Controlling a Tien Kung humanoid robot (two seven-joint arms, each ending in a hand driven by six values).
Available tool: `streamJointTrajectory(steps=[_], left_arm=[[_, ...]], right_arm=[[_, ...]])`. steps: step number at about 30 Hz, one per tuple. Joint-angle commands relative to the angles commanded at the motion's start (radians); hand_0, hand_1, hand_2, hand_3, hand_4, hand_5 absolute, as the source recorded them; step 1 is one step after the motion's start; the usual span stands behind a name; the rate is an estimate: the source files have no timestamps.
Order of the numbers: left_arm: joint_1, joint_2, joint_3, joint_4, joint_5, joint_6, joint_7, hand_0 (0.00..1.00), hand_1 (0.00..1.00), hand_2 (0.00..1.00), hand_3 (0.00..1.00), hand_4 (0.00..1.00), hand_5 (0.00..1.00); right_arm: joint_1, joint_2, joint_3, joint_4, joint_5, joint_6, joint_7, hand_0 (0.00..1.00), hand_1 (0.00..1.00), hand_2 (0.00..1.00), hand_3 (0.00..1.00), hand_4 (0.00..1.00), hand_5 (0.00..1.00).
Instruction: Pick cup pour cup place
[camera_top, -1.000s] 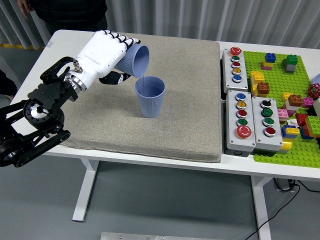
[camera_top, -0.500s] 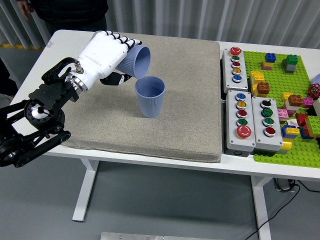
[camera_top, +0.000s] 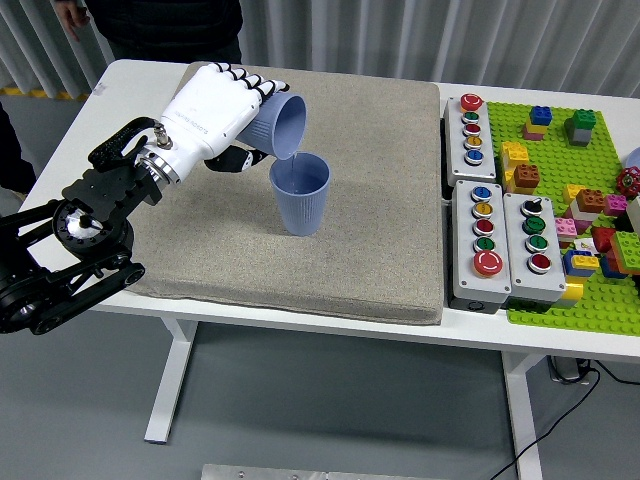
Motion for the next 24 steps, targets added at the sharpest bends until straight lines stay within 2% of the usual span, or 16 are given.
streamJointTrajectory(steps=[24], left_arm=[[0.008,-0.001,-0.003,0.001,0.000,0.003,0.004,0.539,0.522,0.530,0.539,0.628,0.108]], right_arm=[[-0.006,0.001,0.001,0.000,-0.004,0.001,-0.001,0.683,0.648,0.568,0.575,0.002,0.002]])
